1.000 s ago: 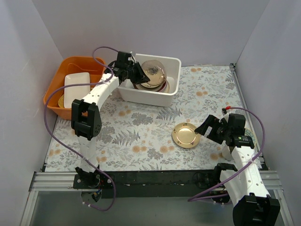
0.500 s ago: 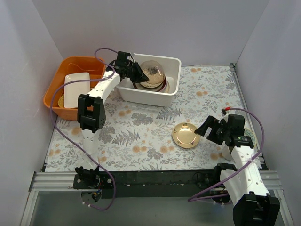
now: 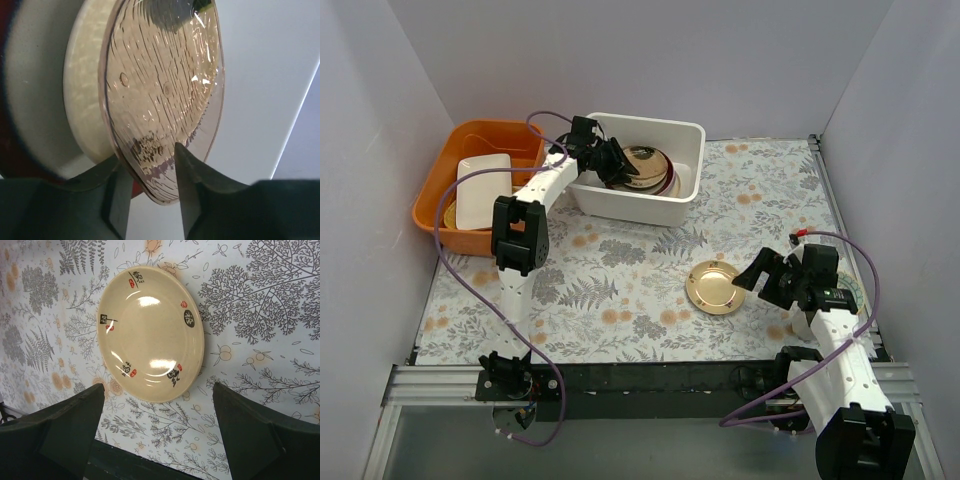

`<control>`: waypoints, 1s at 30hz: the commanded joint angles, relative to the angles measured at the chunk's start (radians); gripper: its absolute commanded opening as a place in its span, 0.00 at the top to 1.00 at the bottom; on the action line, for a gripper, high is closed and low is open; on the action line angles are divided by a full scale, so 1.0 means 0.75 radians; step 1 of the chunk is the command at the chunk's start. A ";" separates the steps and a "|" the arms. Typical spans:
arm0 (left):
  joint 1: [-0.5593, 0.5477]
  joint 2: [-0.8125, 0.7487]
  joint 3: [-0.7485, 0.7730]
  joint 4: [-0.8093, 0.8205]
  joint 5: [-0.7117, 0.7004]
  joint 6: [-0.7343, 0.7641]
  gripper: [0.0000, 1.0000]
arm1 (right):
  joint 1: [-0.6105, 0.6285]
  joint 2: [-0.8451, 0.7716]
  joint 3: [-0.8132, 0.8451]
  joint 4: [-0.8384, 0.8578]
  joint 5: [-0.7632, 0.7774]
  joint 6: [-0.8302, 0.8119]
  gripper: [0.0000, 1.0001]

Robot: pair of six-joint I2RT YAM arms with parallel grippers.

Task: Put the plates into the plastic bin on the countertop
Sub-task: Place the plate in the plastic bin.

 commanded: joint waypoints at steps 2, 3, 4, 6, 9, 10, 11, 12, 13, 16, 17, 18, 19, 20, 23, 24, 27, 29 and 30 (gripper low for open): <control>0.009 -0.056 0.065 -0.016 0.012 0.023 0.50 | 0.002 0.005 -0.019 0.059 -0.026 -0.005 0.04; 0.009 -0.061 0.069 -0.016 0.010 0.030 0.46 | 0.004 0.007 -0.021 0.061 -0.028 -0.007 0.04; 0.009 -0.065 0.075 -0.020 0.006 0.032 0.39 | 0.004 0.009 -0.021 0.061 -0.026 -0.005 0.04; 0.009 -0.073 0.089 -0.031 0.012 0.042 0.32 | 0.002 0.011 -0.021 0.063 -0.030 -0.003 0.04; 0.009 -0.103 0.093 -0.045 0.012 0.054 0.23 | 0.004 0.017 -0.025 0.067 -0.030 -0.003 0.04; 0.009 -0.114 0.089 -0.051 0.008 0.058 0.21 | 0.002 0.019 -0.027 0.069 -0.030 -0.003 0.03; 0.009 -0.124 0.089 -0.065 -0.006 0.064 0.19 | 0.004 0.017 -0.027 0.069 -0.032 -0.001 0.04; 0.009 -0.132 0.089 -0.072 -0.011 0.062 0.18 | 0.004 0.017 -0.029 0.067 -0.030 -0.001 0.04; 0.009 -0.152 0.091 -0.080 -0.015 0.066 0.17 | 0.004 0.021 -0.029 0.069 -0.030 -0.003 0.04; 0.007 -0.187 0.101 -0.126 -0.045 0.068 0.15 | 0.004 0.019 -0.035 0.069 -0.032 -0.001 0.04; 0.009 -0.189 0.118 -0.147 -0.064 0.073 0.14 | 0.004 0.017 -0.035 0.067 -0.030 -0.001 0.04; 0.007 -0.189 0.136 -0.167 -0.070 0.075 0.13 | 0.002 0.015 -0.035 0.067 -0.030 -0.001 0.04; 0.009 -0.191 0.167 -0.186 -0.074 0.077 0.12 | 0.002 0.009 -0.037 0.065 -0.028 -0.003 0.04; 0.009 -0.185 0.189 -0.221 -0.074 0.083 0.11 | 0.004 0.007 -0.035 0.065 -0.026 -0.001 0.03; 0.007 -0.189 0.234 -0.268 -0.080 0.091 0.11 | 0.004 -0.001 -0.033 0.065 -0.028 0.001 0.04; 0.009 -0.196 0.239 -0.276 -0.090 0.091 0.11 | 0.004 -0.003 -0.035 0.065 -0.026 0.001 0.04; 0.009 -0.228 0.243 -0.290 -0.121 0.091 0.10 | 0.004 -0.003 -0.035 0.059 -0.024 -0.001 0.04; 0.009 -0.249 0.253 -0.307 -0.139 0.091 0.10 | 0.004 -0.003 -0.035 0.057 -0.022 0.003 0.04; 0.007 -0.255 0.257 -0.315 -0.154 0.093 0.10 | 0.004 -0.005 -0.035 0.057 -0.020 0.007 0.04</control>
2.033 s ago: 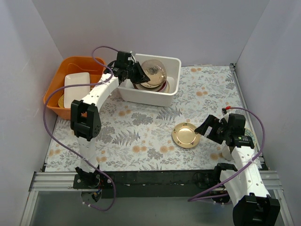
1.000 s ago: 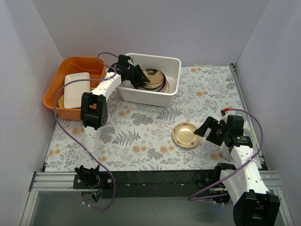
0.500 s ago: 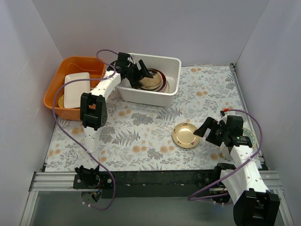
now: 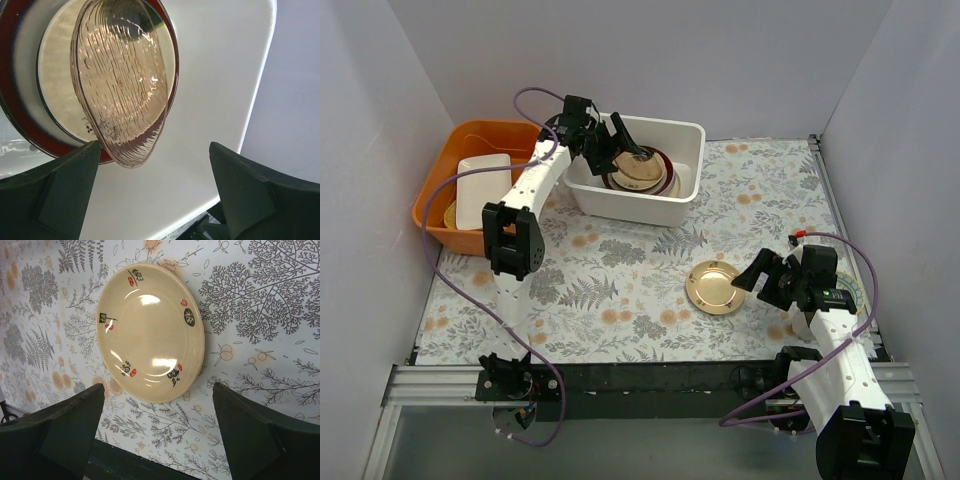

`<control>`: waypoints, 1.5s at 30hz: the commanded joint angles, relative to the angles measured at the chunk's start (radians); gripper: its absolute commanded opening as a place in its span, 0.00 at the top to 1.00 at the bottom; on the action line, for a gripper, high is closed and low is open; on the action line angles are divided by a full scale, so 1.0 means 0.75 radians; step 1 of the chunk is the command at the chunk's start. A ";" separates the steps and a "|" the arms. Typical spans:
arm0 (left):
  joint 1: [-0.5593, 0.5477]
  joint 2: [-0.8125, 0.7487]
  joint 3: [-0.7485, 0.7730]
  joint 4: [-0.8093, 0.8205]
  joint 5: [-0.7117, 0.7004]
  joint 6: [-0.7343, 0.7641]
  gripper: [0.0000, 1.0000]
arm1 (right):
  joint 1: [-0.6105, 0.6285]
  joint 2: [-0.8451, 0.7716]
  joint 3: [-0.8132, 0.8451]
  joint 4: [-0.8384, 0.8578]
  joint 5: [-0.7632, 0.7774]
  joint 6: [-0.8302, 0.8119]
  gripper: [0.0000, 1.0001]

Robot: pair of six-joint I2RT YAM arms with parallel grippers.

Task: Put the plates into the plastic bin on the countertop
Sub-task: Place the plate in the plastic bin, then pick up the plate at the center of the board.

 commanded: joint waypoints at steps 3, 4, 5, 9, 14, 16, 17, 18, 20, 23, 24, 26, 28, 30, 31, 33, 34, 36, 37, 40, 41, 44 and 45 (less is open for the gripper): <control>0.003 -0.190 0.070 -0.100 -0.128 0.022 0.09 | 0.004 -0.003 -0.020 0.016 0.039 0.025 0.05; 0.005 -0.199 0.070 -0.114 -0.161 0.024 0.09 | 0.004 0.013 -0.020 0.010 0.043 0.027 0.05; 0.005 -0.205 0.070 -0.122 -0.171 0.028 0.09 | 0.004 0.022 -0.020 0.004 0.058 0.027 0.05; 0.009 -0.246 0.068 -0.141 -0.196 0.032 0.08 | 0.004 0.040 -0.015 -0.016 0.066 0.029 0.06; 0.009 -0.313 0.066 -0.125 -0.161 0.026 0.08 | 0.004 0.032 -0.026 -0.008 0.082 0.036 0.08; 0.009 -0.334 0.062 -0.122 -0.145 0.022 0.08 | 0.004 0.032 -0.032 -0.008 0.084 0.042 0.09; 0.009 -0.350 0.058 -0.125 -0.134 0.018 0.08 | 0.002 0.034 -0.040 -0.006 0.090 0.046 0.10; 0.005 -0.358 0.054 -0.129 -0.114 0.016 0.08 | 0.004 0.036 -0.044 -0.008 0.094 0.048 0.10; -0.005 -0.383 0.030 -0.139 -0.104 0.022 0.09 | 0.004 0.042 -0.054 -0.002 0.101 0.054 0.11; -0.031 -0.436 -0.054 -0.135 -0.104 0.044 0.08 | 0.004 0.056 -0.067 0.004 0.095 0.056 0.12; -0.038 -0.452 -0.079 -0.131 -0.108 0.048 0.08 | 0.004 0.056 -0.075 0.010 0.094 0.056 0.12; -0.064 -0.485 -0.166 -0.106 -0.112 0.054 0.08 | 0.004 0.058 -0.083 0.016 0.094 0.058 0.13; -0.085 -0.534 -0.234 -0.072 -0.112 0.059 0.08 | 0.004 0.060 -0.095 0.026 0.095 0.064 0.15; -0.117 -0.579 -0.310 -0.063 -0.120 0.061 0.07 | 0.004 0.063 -0.105 0.035 0.097 0.070 0.16; -0.132 -0.595 -0.338 -0.043 -0.124 0.063 0.07 | 0.006 0.063 -0.116 0.045 0.097 0.072 0.18; -0.172 -0.624 -0.416 -0.028 -0.130 0.061 0.07 | 0.004 0.069 -0.130 0.065 0.088 0.081 0.20; -0.189 -0.661 -0.449 -0.008 -0.134 0.057 0.07 | 0.004 0.069 -0.148 0.092 0.082 0.085 0.27; -0.236 -0.693 -0.504 0.012 -0.138 0.044 0.07 | 0.004 0.081 -0.169 0.116 0.064 0.097 0.31; -0.254 -0.726 -0.569 0.041 -0.138 0.040 0.08 | 0.004 0.087 -0.179 0.133 0.056 0.105 0.35; -0.324 -0.775 -0.684 0.088 -0.145 0.024 0.09 | 0.004 0.110 -0.210 0.180 0.039 0.117 0.44; -0.344 -0.808 -0.719 0.100 -0.143 0.016 0.09 | 0.004 0.118 -0.226 0.198 0.039 0.119 0.46; -0.375 -0.883 -0.856 0.158 -0.128 0.003 0.10 | 0.004 0.144 -0.244 0.225 0.031 0.128 0.50; -0.381 -0.906 -0.891 0.174 -0.122 -0.007 0.10 | 0.004 0.159 -0.259 0.243 0.029 0.132 0.51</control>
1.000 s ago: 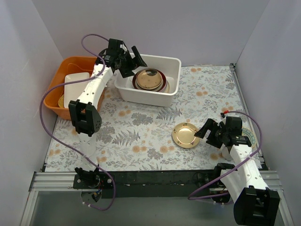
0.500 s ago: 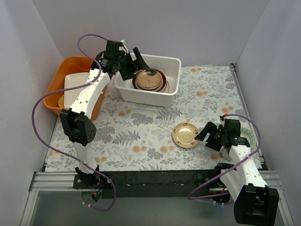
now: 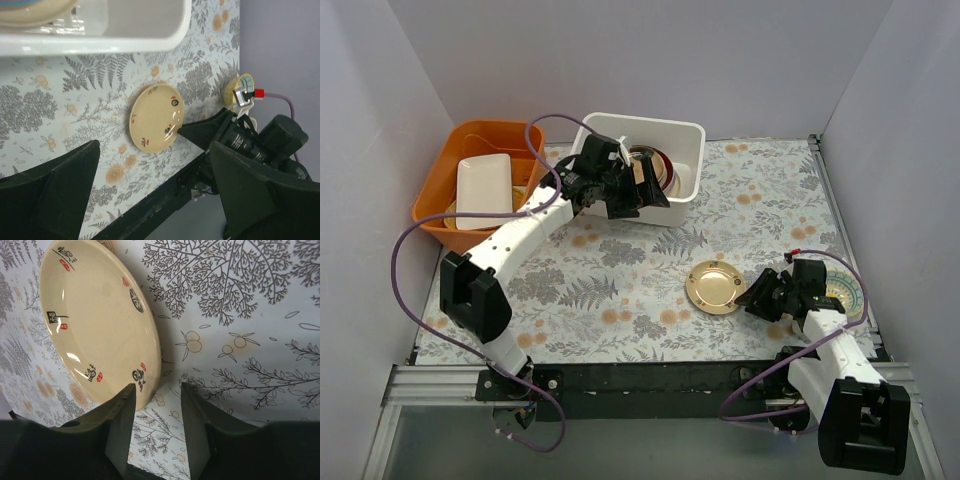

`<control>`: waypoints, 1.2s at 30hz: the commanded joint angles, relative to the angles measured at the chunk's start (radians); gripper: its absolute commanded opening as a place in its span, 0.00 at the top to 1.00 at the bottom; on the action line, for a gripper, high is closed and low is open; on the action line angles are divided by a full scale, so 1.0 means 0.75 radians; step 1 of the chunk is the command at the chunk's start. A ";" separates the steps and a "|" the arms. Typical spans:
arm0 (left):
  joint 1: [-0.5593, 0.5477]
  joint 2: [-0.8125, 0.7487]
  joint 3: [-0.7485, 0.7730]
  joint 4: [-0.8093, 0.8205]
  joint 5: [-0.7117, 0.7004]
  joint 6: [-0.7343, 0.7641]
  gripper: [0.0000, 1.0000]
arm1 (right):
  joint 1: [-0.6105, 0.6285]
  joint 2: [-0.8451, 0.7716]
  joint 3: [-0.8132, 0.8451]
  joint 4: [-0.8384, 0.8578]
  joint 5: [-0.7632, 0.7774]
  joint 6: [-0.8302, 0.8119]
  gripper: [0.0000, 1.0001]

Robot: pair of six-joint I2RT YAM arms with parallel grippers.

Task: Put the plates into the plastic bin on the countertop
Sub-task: Pick up the plate at the center of the board.

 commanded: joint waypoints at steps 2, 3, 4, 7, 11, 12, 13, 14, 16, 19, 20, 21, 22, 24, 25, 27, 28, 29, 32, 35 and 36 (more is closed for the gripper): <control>-0.028 -0.192 -0.218 0.134 0.018 -0.040 0.11 | 0.006 0.044 -0.068 0.110 -0.016 0.033 0.57; -0.032 -0.229 -0.255 0.151 0.022 -0.054 0.11 | 0.006 0.052 -0.084 0.134 -0.016 0.040 0.58; -0.038 -0.241 -0.288 0.181 0.033 -0.058 0.11 | 0.006 0.059 -0.093 0.149 -0.016 0.048 0.60; -0.061 -0.286 -0.386 0.216 0.029 -0.050 0.11 | 0.006 0.075 -0.123 0.196 -0.018 0.074 0.67; -0.089 -0.317 -0.494 0.257 0.031 -0.062 0.11 | 0.008 0.083 -0.152 0.239 -0.002 0.091 0.81; -0.098 -0.317 -0.533 0.265 0.031 -0.069 0.12 | 0.008 0.091 -0.156 0.243 -0.005 0.089 0.85; -0.102 -0.317 -0.550 0.282 0.031 -0.071 0.12 | 0.008 0.093 -0.154 0.245 -0.008 0.085 0.95; -0.120 -0.315 -0.568 0.292 0.031 -0.061 0.11 | 0.008 0.095 -0.154 0.247 -0.018 0.085 0.99; -0.141 -0.307 -0.619 0.319 0.025 -0.054 0.11 | 0.008 0.083 -0.148 0.245 -0.028 0.085 0.99; -0.167 -0.284 -0.697 0.376 0.025 -0.058 0.10 | 0.008 0.046 -0.113 0.219 -0.050 0.077 0.99; -0.171 -0.280 -0.721 0.398 0.031 -0.062 0.10 | 0.008 0.038 -0.095 0.204 -0.059 0.068 0.99; -0.175 -0.276 -0.742 0.419 0.039 -0.073 0.10 | 0.008 0.024 -0.083 0.188 -0.067 0.064 0.99; -0.178 -0.276 -0.764 0.459 0.043 -0.081 0.10 | 0.008 0.018 -0.072 0.180 -0.075 0.060 0.99; -0.184 -0.268 -0.822 0.501 0.049 -0.095 0.10 | 0.008 0.003 -0.040 0.155 -0.104 0.048 0.99; -0.186 -0.266 -0.838 0.533 0.049 -0.095 0.10 | 0.008 0.001 -0.025 0.141 -0.114 0.040 0.99; -0.192 -0.254 -0.879 0.568 0.051 -0.109 0.10 | 0.008 0.005 0.011 0.102 -0.132 0.019 0.99; -0.194 -0.252 -0.889 0.582 0.053 -0.118 0.10 | 0.008 0.003 0.024 0.092 -0.134 0.011 0.99; -0.196 -0.250 -0.914 0.595 0.055 -0.124 0.10 | 0.008 0.003 0.030 0.084 -0.142 0.007 0.99; -0.210 -0.235 -0.938 0.642 0.065 -0.144 0.10 | 0.008 -0.003 0.040 0.084 -0.167 0.005 0.99; -0.237 -0.217 -0.951 0.672 0.063 -0.167 0.10 | 0.008 -0.003 0.046 0.092 -0.204 0.005 0.99; -0.243 -0.211 -0.953 0.687 0.063 -0.169 0.10 | 0.008 0.001 0.048 0.094 -0.216 0.001 0.99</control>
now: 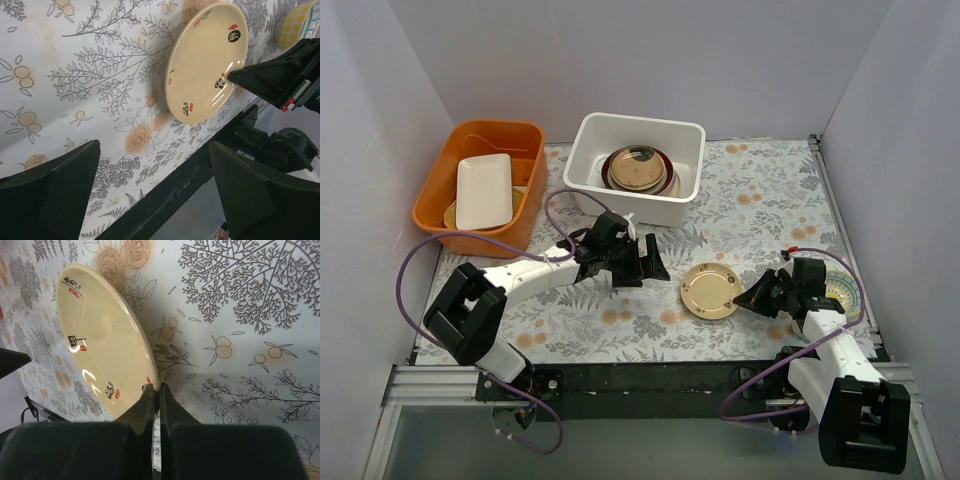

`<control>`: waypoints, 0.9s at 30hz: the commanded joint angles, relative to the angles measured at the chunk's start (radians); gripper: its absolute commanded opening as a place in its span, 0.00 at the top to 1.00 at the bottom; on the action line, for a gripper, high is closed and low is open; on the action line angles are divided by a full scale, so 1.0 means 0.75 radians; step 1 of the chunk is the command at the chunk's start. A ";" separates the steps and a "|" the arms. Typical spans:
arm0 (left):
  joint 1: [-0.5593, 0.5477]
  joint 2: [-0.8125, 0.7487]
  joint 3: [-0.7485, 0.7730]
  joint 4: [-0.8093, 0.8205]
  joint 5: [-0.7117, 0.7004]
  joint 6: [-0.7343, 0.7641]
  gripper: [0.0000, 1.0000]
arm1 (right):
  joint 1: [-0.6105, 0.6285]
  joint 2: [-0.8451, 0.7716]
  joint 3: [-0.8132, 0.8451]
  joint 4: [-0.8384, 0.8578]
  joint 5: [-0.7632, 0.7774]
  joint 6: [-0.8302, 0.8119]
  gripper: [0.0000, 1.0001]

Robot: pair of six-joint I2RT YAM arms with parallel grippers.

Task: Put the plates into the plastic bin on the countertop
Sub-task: Pick up the plate at the center of the board.

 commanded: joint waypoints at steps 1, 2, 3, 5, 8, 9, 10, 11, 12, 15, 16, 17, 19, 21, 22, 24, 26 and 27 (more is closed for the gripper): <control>-0.043 0.015 -0.012 0.105 0.016 -0.030 0.10 | 0.008 -0.004 0.070 -0.013 -0.093 -0.036 0.99; -0.057 0.017 -0.014 0.112 0.012 -0.038 0.10 | 0.008 -0.006 0.082 -0.020 -0.105 -0.036 0.99; -0.062 0.021 -0.016 0.120 0.009 -0.040 0.10 | 0.008 -0.008 0.086 -0.022 -0.109 -0.036 0.99; -0.070 0.025 -0.022 0.140 0.009 -0.056 0.11 | 0.008 -0.010 0.096 -0.030 -0.117 -0.042 0.99; -0.078 0.042 -0.024 0.163 0.009 -0.065 0.11 | 0.008 -0.014 0.100 -0.026 -0.140 -0.042 0.99; -0.080 0.046 -0.024 0.169 0.011 -0.073 0.11 | 0.008 -0.016 0.098 -0.014 -0.152 -0.040 0.99; -0.084 0.050 -0.024 0.175 0.011 -0.075 0.11 | 0.008 -0.018 0.098 -0.008 -0.160 -0.038 0.99; -0.088 0.056 -0.020 0.181 0.014 -0.081 0.11 | 0.008 -0.018 0.096 -0.003 -0.178 -0.034 0.99; -0.092 0.068 -0.018 0.187 0.016 -0.081 0.11 | 0.008 -0.018 0.098 0.007 -0.187 -0.032 0.99; -0.102 0.087 -0.006 0.193 0.016 -0.083 0.12 | 0.010 -0.018 0.103 0.011 -0.213 -0.032 0.99; -0.107 0.091 -0.006 0.195 0.016 -0.087 0.11 | 0.010 -0.018 0.105 0.013 -0.221 -0.032 0.99; -0.111 0.095 -0.002 0.200 0.016 -0.089 0.12 | 0.010 -0.018 0.105 0.017 -0.230 -0.032 0.99; -0.117 0.109 -0.002 0.210 0.020 -0.095 0.13 | 0.010 -0.020 0.107 0.029 -0.244 -0.030 0.99; -0.121 0.119 -0.004 0.222 0.024 -0.104 0.14 | 0.012 -0.024 0.107 0.046 -0.270 -0.028 0.99; -0.123 0.125 -0.004 0.228 0.022 -0.104 0.14 | 0.014 -0.028 0.105 0.056 -0.279 -0.022 0.99; -0.133 0.128 -0.010 0.244 0.024 -0.116 0.15 | 0.016 -0.030 0.105 0.068 -0.295 -0.020 0.99; -0.135 0.140 -0.010 0.259 0.034 -0.126 0.15 | 0.016 -0.028 0.105 0.072 -0.305 -0.022 0.99; -0.139 0.146 -0.010 0.265 0.040 -0.128 0.16 | 0.018 -0.028 0.103 0.078 -0.315 -0.020 0.99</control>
